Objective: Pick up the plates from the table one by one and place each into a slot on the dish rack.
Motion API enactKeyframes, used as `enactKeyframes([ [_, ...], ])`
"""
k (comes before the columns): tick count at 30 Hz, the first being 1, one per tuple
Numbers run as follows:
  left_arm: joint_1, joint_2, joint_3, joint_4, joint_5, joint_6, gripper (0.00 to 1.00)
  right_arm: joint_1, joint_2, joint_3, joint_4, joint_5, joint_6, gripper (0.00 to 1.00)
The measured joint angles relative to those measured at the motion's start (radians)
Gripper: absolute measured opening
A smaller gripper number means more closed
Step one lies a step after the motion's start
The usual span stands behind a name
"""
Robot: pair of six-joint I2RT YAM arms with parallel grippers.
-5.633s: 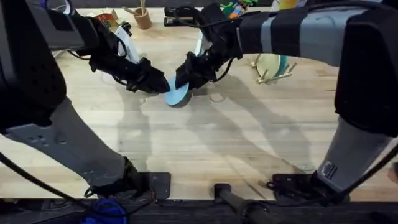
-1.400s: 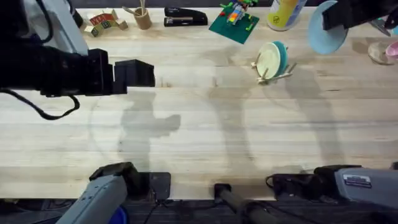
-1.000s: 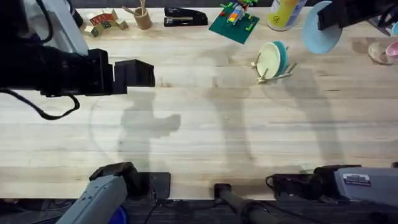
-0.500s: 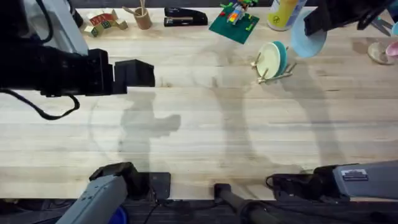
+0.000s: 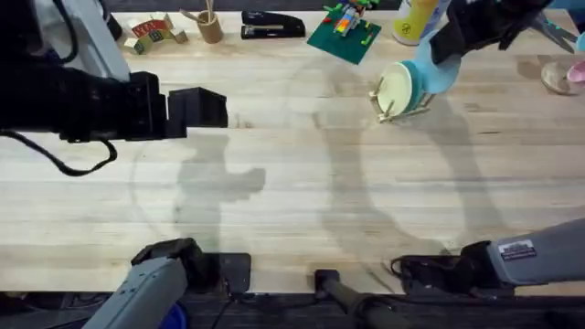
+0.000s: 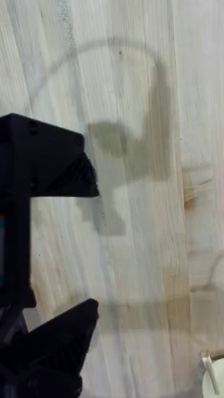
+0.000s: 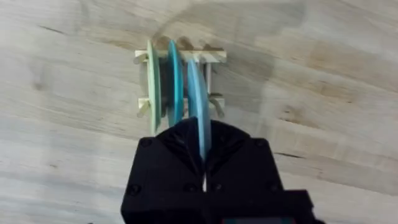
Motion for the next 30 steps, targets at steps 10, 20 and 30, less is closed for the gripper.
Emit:
enactKeyframes([
  [10, 0.0, 0.0, 0.0, 0.0, 0.0, -0.001, 0.995, 0.0, 0.068, 0.0, 0.025, -0.019, 0.0, 0.03],
  [20, 0.0, 0.0, 0.0, 0.0, 0.0, -0.001, 0.995, 0.0, 0.105, 0.0, 0.068, -0.02, 0.0, 0.03],
  [30, 0.0, 0.0, 0.0, 0.0, 0.0, -0.003, 0.994, 0.0, 0.14, 0.001, 0.071, -0.02, 0.0, 0.029],
])
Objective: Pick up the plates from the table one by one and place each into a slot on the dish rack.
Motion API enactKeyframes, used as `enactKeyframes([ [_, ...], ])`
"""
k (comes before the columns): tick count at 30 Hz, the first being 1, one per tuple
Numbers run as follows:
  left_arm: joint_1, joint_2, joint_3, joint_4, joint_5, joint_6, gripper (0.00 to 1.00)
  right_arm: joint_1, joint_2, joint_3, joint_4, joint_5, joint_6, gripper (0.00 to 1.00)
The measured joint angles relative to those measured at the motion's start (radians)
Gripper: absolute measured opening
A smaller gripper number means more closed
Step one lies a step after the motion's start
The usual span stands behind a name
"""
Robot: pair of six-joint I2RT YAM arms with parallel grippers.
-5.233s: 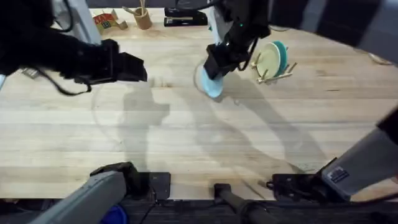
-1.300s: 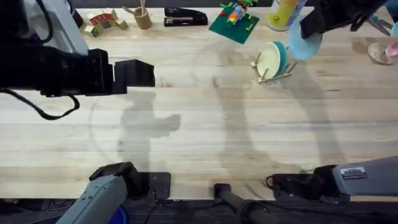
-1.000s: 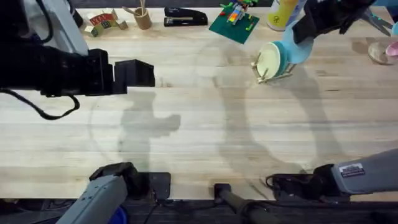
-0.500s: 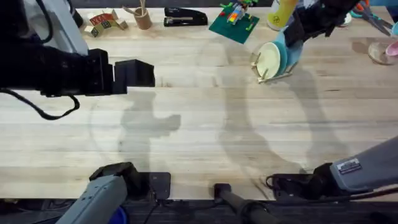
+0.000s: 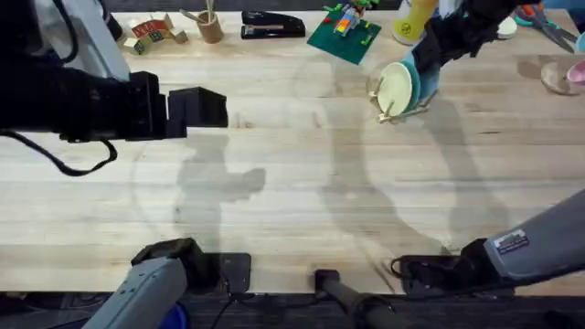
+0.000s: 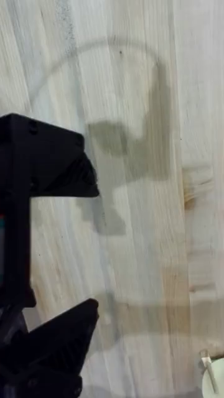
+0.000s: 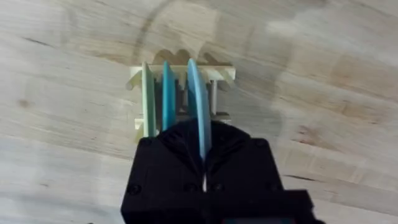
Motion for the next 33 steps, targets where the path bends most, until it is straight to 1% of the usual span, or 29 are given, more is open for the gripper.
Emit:
enactKeyframes([
  [4, 0.0, 0.0, 0.0, 0.0, 0.0, 0.0, 0.994, 0.0, 0.032, 0.0, 0.0, 0.0, 0.001, 0.03],
  [9, 0.0, 0.0, 0.0, 0.0, 0.0, 0.0, 0.994, 0.0, 0.037, 0.0, 0.0, 0.0, 0.003, 0.032],
  [17, 0.0, 0.0, 0.0, 0.0, 0.0, 0.0, 0.995, 0.0, 0.037, 0.0, 0.0, 0.0, 0.003, 0.218],
  [25, 0.0, 0.0, 0.0, 0.0, 0.0, 0.0, 0.994, 0.0, 0.037, 0.0, 0.0, 0.0, 0.003, 0.226],
  [29, 0.0, 0.0, 0.0, 0.0, 0.0, 0.0, 0.994, 0.0, 0.037, 0.0, 0.0, 0.0, 0.003, 0.254],
  [33, 0.0, 0.0, 0.0, 0.0, 0.0, 0.0, 0.995, 0.0, 0.032, 0.0, 0.0, 0.0, 0.003, 0.256],
])
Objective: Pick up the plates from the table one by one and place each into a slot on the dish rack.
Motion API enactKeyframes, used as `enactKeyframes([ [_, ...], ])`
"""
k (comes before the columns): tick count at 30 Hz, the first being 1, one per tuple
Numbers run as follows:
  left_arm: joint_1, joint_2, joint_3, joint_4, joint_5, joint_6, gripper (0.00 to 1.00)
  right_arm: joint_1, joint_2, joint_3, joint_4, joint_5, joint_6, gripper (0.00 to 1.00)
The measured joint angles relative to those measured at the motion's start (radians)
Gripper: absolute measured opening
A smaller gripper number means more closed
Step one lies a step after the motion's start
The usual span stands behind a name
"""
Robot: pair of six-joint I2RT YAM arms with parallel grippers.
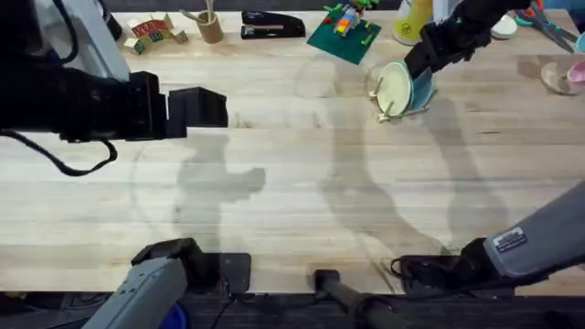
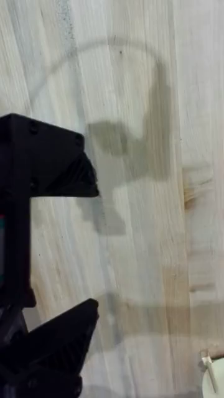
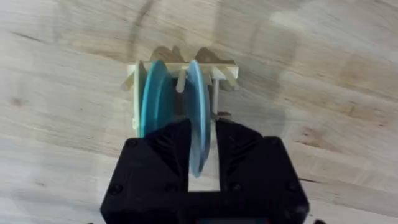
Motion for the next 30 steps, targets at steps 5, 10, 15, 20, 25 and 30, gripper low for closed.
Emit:
enactKeyframes([
  [5, 0.0, 0.0, 0.0, 0.0, 0.0, 0.0, 0.995, 0.0, -0.041, 0.029, -0.035, 0.0, 0.0, 0.261],
  [10, 0.0, 0.0, 0.0, 0.0, 0.0, 0.0, 0.995, 0.0, -0.106, 0.103, -0.102, 0.0, 0.0, 0.367],
  [15, 0.0, 0.0, 0.0, 0.0, 0.0, 0.0, 0.994, 0.0, -0.165, 0.138, -0.166, 0.0, 0.003, 0.929],
  [20, 0.0, 0.0, 0.0, 0.0, 0.0, 0.0, 0.994, 0.0, -0.219, 0.138, -0.217, 0.0, 0.001, 0.992],
  [25, 0.0, 0.0, 0.0, 0.0, 0.0, 0.0, 0.994, 0.0, -0.286, 0.138, -0.279, 0.0, 0.001, 0.993],
  [30, 0.0, 0.0, 0.0, 0.0, 0.0, 0.0, 0.995, 0.0, -0.375, 0.138, -0.369, 0.0, 0.0, 0.993],
])
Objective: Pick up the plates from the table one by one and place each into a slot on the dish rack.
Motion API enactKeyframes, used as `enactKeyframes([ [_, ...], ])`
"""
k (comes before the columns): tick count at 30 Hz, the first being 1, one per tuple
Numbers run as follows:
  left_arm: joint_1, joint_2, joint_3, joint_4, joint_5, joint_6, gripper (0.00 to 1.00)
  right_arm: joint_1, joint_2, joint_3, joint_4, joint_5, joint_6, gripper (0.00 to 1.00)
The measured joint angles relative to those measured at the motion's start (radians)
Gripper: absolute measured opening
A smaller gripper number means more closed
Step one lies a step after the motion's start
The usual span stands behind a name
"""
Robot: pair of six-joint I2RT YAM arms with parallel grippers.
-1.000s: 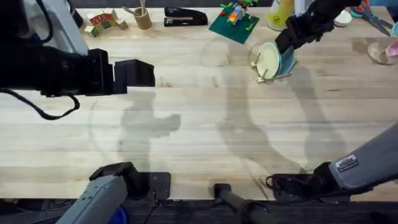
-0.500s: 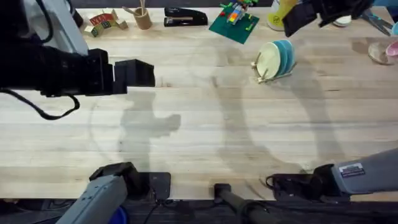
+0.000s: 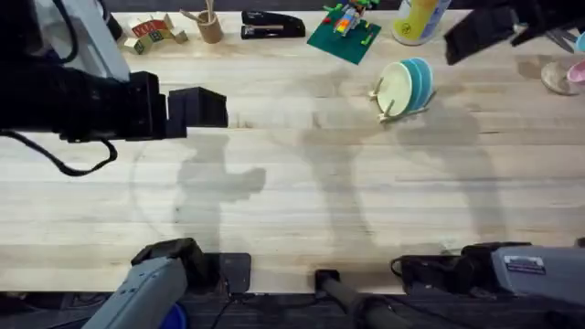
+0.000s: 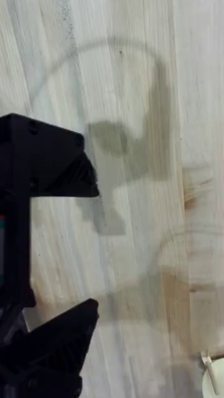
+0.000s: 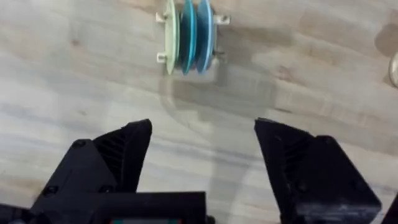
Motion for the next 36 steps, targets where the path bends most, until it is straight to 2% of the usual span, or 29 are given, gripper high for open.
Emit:
enactKeyframes([
  [16, 0.0, 0.0, 0.0, 0.0, 0.0, 0.0, 0.995, 0.0, -0.266, 0.0, -0.161, 0.0, 0.003, 0.993],
  [36, 0.0, 0.0, 0.0, 0.0, 0.0, 0.0, 0.995, 0.0, -0.521, 0.006, -0.203, 0.0, 0.015, 0.994],
])
